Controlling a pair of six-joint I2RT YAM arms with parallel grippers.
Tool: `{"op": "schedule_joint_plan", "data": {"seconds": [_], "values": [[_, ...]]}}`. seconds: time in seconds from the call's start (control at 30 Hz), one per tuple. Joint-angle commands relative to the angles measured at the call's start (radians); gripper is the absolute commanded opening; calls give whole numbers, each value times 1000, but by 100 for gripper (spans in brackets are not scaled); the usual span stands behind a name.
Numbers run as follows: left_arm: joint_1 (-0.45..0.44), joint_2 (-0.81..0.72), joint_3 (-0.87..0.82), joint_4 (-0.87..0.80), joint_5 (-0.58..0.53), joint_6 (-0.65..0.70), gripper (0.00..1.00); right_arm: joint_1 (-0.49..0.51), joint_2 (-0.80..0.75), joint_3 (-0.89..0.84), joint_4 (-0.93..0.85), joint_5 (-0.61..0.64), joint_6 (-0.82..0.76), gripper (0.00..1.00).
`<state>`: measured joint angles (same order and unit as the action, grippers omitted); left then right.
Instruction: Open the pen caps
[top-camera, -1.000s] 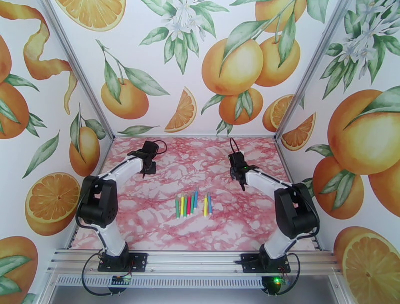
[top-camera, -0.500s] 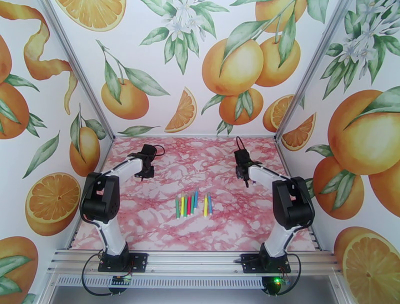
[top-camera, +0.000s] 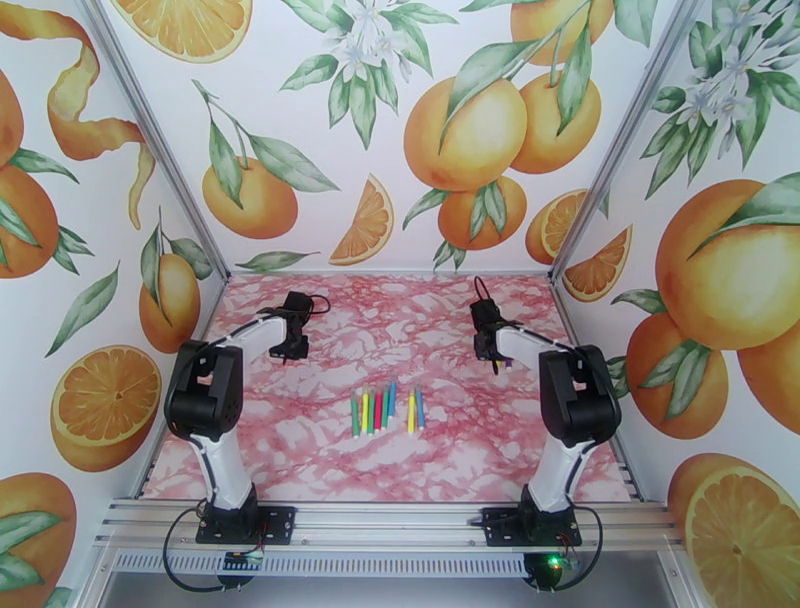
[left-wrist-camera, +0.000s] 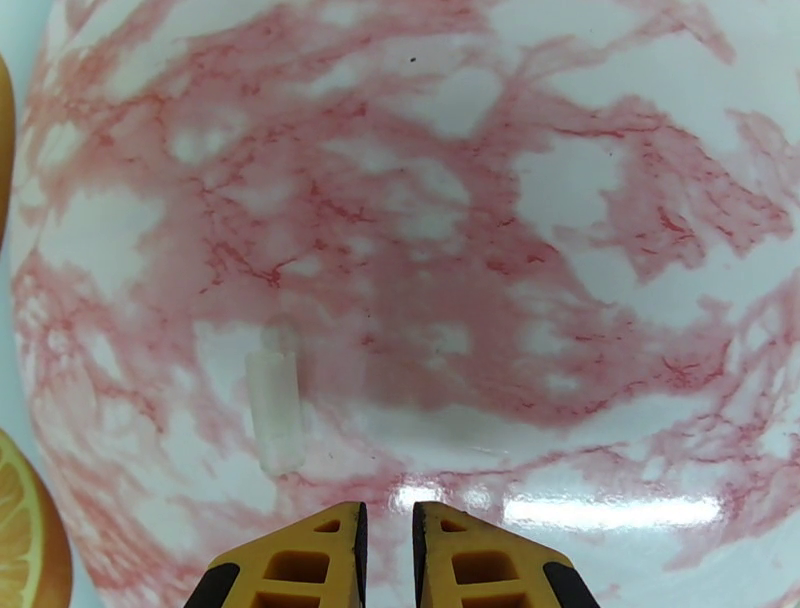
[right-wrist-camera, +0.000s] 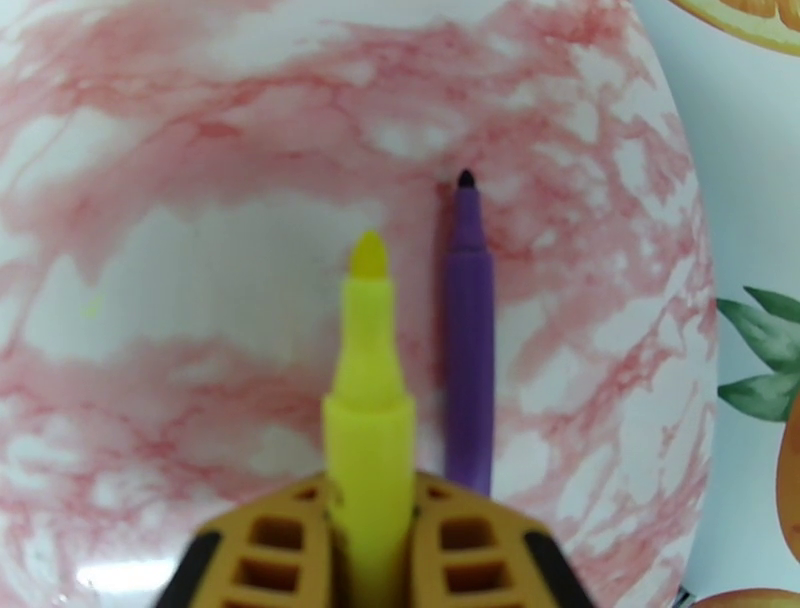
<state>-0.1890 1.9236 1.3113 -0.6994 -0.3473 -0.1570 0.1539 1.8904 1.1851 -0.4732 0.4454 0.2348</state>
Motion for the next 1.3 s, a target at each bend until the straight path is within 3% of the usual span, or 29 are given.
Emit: {"op": "schedule_joint_plan", "data": {"seconds": [0.0, 0.2, 0.8, 1.27], "values": [[7, 19, 3, 1, 9, 4, 11, -9, 25, 29, -27, 18, 4, 6], [8, 26, 8, 0, 8, 7, 13, -15, 37, 38, -29, 8, 6, 13], [21, 66, 29, -18, -16, 13, 18, -26, 64, 46, -27, 34, -2, 16], [29, 69, 25, -20, -9, 10, 27, -28, 64, 41, -34, 60, 1, 23]]}}
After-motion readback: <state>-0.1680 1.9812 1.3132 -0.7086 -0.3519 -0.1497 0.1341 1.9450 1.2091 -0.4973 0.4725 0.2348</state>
